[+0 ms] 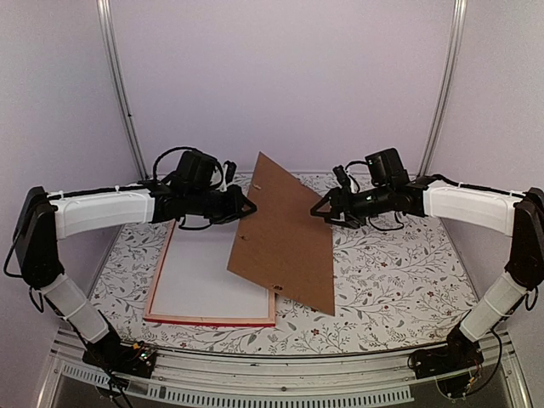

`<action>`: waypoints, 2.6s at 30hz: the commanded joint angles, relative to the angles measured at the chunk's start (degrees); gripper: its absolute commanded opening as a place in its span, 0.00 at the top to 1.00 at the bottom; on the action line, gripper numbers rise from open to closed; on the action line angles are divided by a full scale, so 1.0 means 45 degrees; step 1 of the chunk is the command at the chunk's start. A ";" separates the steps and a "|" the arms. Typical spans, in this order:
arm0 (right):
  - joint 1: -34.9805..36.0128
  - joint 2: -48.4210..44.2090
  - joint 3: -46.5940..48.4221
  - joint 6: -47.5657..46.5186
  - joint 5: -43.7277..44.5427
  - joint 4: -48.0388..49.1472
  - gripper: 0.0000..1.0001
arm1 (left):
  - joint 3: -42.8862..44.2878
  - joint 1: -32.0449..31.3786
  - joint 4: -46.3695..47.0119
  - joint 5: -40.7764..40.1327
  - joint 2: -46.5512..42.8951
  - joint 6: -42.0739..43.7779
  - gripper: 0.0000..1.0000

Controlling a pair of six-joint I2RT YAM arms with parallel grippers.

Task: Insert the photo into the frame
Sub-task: Position the photo frame at the center of the board.

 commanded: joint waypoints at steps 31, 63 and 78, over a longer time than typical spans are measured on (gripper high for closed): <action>0.1554 0.2263 0.0441 -0.0434 0.4455 -0.0328 0.30 | -0.3466 0.7790 -0.0058 0.5454 -0.8246 -0.0696 1.00; 0.4484 0.8855 0.6931 0.0202 0.8490 -0.2524 0.55 | -0.2150 1.1588 -0.1198 0.7538 -0.7996 0.0482 1.00; 0.4050 0.7932 0.5407 0.0860 0.9710 -0.3134 0.73 | -0.3033 1.1492 -0.0658 0.7967 -0.7898 0.0422 1.00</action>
